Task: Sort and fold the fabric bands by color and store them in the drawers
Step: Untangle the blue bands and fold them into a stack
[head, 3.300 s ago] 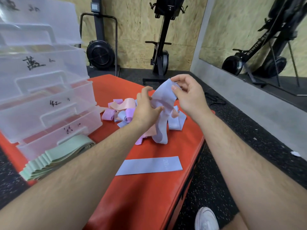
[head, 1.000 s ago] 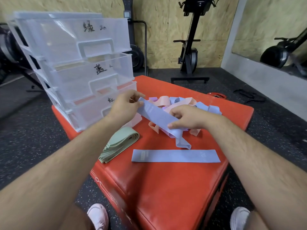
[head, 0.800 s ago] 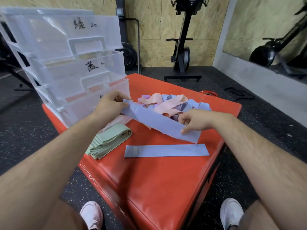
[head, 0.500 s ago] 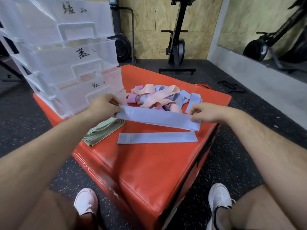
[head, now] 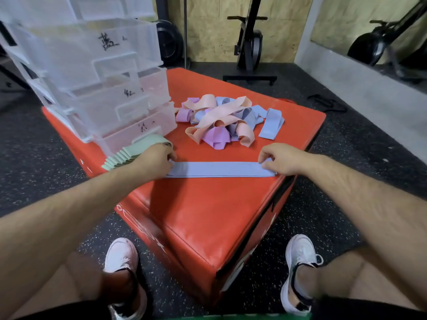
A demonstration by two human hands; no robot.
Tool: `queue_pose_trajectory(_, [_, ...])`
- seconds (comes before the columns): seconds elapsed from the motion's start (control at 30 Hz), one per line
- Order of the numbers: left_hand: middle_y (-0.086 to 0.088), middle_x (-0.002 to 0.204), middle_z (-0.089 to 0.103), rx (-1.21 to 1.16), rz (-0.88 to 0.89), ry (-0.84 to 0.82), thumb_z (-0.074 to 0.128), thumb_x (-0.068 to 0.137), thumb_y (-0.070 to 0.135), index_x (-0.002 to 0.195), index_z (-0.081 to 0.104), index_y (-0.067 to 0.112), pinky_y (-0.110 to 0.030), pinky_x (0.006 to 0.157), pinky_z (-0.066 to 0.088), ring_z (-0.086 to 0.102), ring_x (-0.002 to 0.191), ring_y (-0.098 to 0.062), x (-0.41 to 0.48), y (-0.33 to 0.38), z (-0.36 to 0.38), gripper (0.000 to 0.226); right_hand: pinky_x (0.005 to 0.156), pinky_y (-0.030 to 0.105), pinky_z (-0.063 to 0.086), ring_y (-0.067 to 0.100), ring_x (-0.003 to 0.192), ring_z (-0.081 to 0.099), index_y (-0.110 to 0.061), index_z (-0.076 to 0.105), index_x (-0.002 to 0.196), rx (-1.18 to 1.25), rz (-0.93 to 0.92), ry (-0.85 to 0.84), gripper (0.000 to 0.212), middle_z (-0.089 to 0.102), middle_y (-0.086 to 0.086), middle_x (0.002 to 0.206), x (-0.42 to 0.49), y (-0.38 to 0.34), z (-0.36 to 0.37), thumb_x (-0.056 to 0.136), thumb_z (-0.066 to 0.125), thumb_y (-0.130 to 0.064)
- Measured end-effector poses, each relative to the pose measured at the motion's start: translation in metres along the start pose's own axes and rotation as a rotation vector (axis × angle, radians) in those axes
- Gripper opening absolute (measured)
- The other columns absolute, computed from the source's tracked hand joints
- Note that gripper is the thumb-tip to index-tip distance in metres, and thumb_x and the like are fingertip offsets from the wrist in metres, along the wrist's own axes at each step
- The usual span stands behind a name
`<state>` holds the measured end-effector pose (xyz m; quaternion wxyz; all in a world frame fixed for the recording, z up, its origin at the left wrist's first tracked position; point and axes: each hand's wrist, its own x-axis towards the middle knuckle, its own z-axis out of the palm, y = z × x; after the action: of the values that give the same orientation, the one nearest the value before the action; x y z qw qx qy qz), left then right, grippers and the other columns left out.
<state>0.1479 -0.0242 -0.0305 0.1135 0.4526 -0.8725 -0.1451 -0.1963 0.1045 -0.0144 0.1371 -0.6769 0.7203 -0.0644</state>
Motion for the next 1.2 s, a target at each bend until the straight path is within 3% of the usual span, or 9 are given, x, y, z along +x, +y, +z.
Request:
queue_pose_trajectory(0.13, [-0.007,0.107,0.063,0.105,0.119,-0.002,0.049,0.068,0.027,0.101,0.075,0.015,-0.038,0.098,0.044,0.057,0.108,-0.031,-0.003,-0.003,-0.001,0.043,0.089,0.03,0.044,0.018,0.104,0.055,-0.025,0.069,0.107,-0.091,-0.05,-0.049,0.026,0.057,-0.002,0.107,-0.001,0.002,-0.003,0.082,0.072,-0.029])
queue_pose_trajectory(0.27, [0.006,0.112,0.062,-0.001,0.284,-0.165,0.059,0.072,0.054,0.12,0.068,0.022,-0.022,0.098,0.037,0.055,0.106,-0.012,-0.013,0.006,-0.004,0.059,0.087,0.024,0.038,0.012,0.103,0.051,-0.031,0.065,0.122,-0.086,-0.078,-0.112,0.047,0.056,-0.005,0.114,-0.006,0.0,-0.007,0.077,0.079,-0.031])
queue_pose_trajectory(0.4, [0.003,0.115,0.063,0.011,0.319,-0.173,0.076,0.083,0.035,0.122,0.068,0.024,-0.024,0.097,0.039,0.057,0.107,-0.014,-0.011,0.004,-0.003,0.041,0.091,0.03,0.042,0.015,0.102,0.052,-0.034,0.066,0.121,-0.11,-0.116,-0.106,0.041,0.056,-0.004,0.115,-0.008,-0.001,-0.005,0.081,0.077,-0.032])
queue_pose_trajectory(0.53, [0.002,0.113,0.06,0.036,0.333,-0.174,0.074,0.085,0.031,0.119,0.069,0.025,-0.03,0.1,0.04,0.055,0.107,-0.015,-0.009,0.007,-0.005,0.034,0.091,0.028,0.04,0.012,0.103,0.05,-0.035,0.065,0.122,-0.137,-0.134,-0.102,0.039,0.056,-0.006,0.119,-0.01,0.0,-0.005,0.084,0.073,-0.033])
queue_pose_trajectory(0.63, [0.001,0.112,0.06,0.081,0.323,-0.183,0.075,0.083,0.031,0.116,0.069,0.024,-0.024,0.097,0.037,0.056,0.108,-0.017,-0.007,0.009,-0.003,0.034,0.092,0.028,0.04,0.012,0.104,0.05,-0.036,0.064,0.123,-0.147,-0.119,-0.109,0.039,0.055,-0.007,0.12,-0.011,0.001,-0.004,0.084,0.072,-0.036])
queue_pose_trajectory(0.8, [0.004,0.111,0.058,0.076,0.359,-0.163,0.052,0.069,0.065,0.113,0.068,0.028,-0.033,0.098,0.044,0.056,0.106,-0.016,0.008,0.031,0.0,0.059,0.102,0.034,0.043,0.012,0.112,0.053,-0.038,0.061,0.123,-0.111,-0.096,-0.105,0.039,0.054,-0.01,0.123,-0.008,-0.004,-0.007,0.086,0.066,-0.049])
queue_pose_trajectory(0.97, [0.006,0.117,0.061,0.057,0.459,-0.046,0.05,0.072,0.063,0.113,0.069,0.03,-0.041,0.097,0.044,0.052,0.113,-0.016,0.047,0.083,0.012,0.057,0.11,0.035,0.04,0.015,0.125,0.052,-0.032,0.061,0.129,-0.054,-0.024,-0.027,0.04,0.054,-0.005,0.134,0.01,0.0,-0.014,0.091,0.06,-0.044])
queue_pose_trajectory(1.07, [0.008,0.119,0.06,0.036,0.499,0.004,0.061,0.077,0.051,0.113,0.069,0.029,-0.032,0.099,0.043,0.053,0.115,-0.013,0.073,0.119,0.021,0.042,0.116,0.035,0.032,0.02,0.136,0.044,-0.026,0.058,0.135,-0.075,0.066,-0.025,0.043,0.045,0.003,0.145,0.024,0.012,-0.014,0.095,0.058,-0.039])
queue_pose_trajectory(1.2, [0.007,0.127,0.059,0.049,0.499,-0.009,0.055,0.075,0.049,0.117,0.066,0.03,-0.044,0.103,0.042,0.052,0.121,-0.019,0.105,0.151,0.04,0.048,0.121,0.037,0.022,0.023,0.15,0.024,-0.029,0.053,0.141,-0.095,0.184,-0.056,0.044,0.023,0.007,0.162,0.04,0.027,-0.013,0.098,0.052,-0.039])
